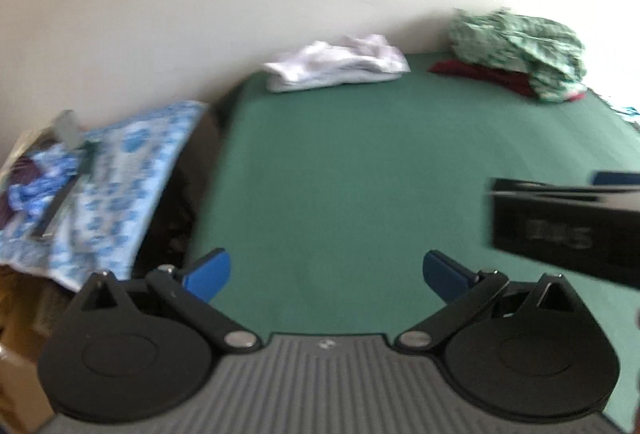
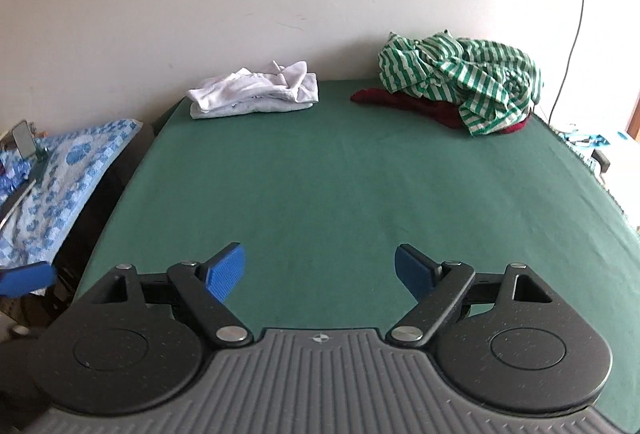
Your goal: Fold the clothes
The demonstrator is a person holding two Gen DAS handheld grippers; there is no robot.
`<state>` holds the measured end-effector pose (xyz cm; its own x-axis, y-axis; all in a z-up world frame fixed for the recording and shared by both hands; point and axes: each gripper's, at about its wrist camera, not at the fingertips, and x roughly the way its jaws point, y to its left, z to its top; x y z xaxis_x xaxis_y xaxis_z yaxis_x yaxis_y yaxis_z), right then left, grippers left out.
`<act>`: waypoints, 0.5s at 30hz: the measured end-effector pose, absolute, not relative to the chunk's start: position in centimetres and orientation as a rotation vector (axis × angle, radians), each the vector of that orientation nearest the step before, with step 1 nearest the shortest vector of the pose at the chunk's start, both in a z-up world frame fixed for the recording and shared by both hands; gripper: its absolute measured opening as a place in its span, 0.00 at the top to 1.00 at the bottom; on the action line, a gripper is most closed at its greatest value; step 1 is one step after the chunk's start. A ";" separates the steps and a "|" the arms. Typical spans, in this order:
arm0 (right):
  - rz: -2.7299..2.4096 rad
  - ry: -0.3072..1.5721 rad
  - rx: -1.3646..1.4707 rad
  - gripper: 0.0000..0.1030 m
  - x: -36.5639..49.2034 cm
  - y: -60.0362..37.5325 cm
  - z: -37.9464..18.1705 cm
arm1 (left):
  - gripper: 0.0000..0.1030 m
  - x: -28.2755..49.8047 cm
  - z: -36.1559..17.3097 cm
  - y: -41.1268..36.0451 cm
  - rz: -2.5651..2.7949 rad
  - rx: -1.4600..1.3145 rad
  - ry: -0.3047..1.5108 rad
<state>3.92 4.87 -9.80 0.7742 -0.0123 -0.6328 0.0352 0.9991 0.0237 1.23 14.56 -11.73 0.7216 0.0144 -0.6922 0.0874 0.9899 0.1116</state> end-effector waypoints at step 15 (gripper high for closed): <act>-0.101 0.677 0.044 0.15 4.5 5.6 -8.7 | 0.00 3.6 -10.5 15.5 0.006 0.158 0.739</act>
